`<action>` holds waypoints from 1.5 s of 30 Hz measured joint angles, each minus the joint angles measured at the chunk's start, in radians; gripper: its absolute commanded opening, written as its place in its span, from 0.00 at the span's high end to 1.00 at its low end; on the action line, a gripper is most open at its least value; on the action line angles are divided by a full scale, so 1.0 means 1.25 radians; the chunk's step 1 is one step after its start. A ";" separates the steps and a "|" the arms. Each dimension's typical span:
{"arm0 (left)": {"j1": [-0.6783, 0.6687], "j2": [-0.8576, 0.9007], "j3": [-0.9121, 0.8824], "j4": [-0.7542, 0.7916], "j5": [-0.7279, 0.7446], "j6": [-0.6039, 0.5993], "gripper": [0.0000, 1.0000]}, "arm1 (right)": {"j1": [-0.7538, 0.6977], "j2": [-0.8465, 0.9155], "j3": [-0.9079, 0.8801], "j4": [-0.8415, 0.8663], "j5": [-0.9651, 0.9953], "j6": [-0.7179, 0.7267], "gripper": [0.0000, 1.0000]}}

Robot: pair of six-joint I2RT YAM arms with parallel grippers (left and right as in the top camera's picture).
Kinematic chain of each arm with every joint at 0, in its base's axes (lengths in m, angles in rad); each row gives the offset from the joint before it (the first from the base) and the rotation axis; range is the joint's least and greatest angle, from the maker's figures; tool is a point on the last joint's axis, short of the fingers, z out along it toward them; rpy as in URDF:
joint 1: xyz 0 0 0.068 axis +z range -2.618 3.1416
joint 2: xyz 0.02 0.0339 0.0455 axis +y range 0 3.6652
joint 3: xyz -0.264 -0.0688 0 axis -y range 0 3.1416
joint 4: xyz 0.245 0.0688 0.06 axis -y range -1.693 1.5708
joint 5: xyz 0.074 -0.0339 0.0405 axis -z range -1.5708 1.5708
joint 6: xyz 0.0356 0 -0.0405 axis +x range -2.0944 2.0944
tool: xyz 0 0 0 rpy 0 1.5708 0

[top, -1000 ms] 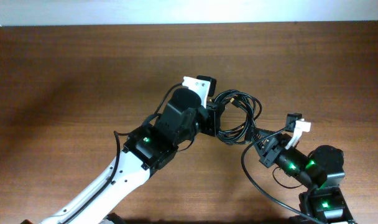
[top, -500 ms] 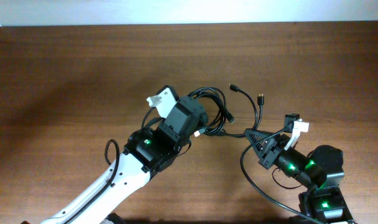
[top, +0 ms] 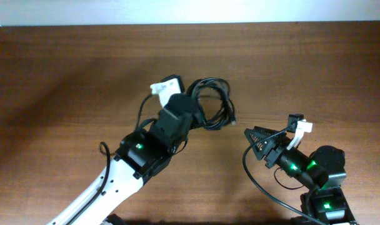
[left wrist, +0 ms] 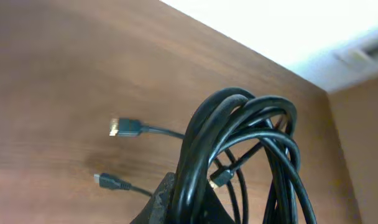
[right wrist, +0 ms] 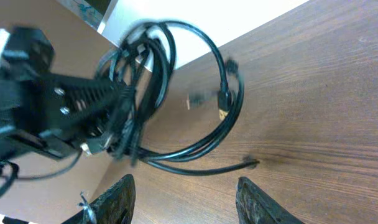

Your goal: Untangle cables

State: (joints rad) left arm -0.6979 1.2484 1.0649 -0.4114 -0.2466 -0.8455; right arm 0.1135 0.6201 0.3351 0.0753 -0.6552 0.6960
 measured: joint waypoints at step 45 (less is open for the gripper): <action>0.004 -0.086 0.001 -0.111 0.612 0.878 1.00 | 0.000 -0.002 0.000 -0.091 0.129 -0.054 0.41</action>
State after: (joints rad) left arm -0.6933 1.1404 1.0657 -0.5499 0.5182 0.2516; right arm 0.1139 0.6182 0.3351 -0.0380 -0.4938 0.6289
